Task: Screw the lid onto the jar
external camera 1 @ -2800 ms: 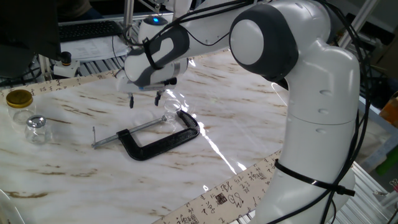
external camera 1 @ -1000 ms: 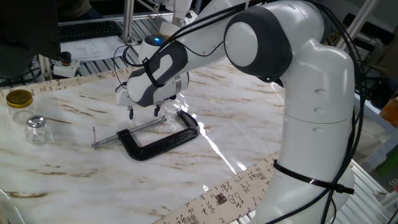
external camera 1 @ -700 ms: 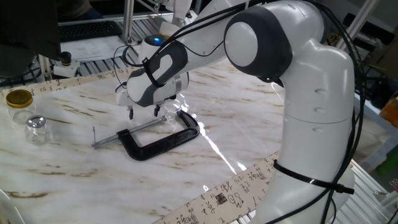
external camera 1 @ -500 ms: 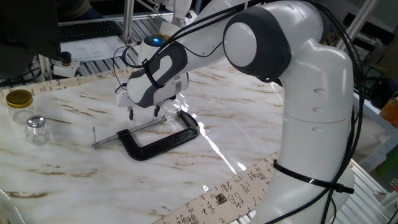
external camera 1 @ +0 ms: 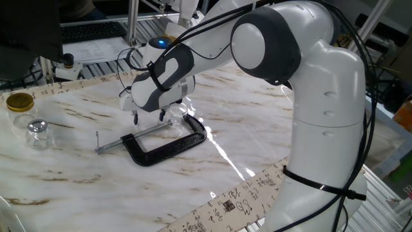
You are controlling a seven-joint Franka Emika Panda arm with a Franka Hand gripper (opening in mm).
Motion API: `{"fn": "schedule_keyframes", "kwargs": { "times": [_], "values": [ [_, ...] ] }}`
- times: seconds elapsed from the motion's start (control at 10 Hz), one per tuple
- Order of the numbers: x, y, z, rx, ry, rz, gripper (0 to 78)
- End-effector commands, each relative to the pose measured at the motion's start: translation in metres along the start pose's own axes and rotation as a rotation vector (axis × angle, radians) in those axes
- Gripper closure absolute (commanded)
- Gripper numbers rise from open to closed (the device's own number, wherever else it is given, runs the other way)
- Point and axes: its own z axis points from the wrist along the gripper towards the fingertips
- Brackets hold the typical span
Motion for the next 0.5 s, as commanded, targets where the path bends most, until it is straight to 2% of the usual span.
{"fn": "schedule_keyframes", "kwargs": {
  "times": [0.1,0.2,0.3,0.5],
  "values": [
    [-0.0012,0.0001,-0.0012,0.0,-0.003,-0.003,0.1],
    [-0.0012,0.0001,-0.0012,0.0,-0.004,-0.003,0.1],
    [-0.0012,0.0001,-0.0012,0.0,-0.004,-0.003,76.4],
    [-0.0012,0.0001,-0.0012,0.0,-0.004,-0.003,76.4]
  ]
}}
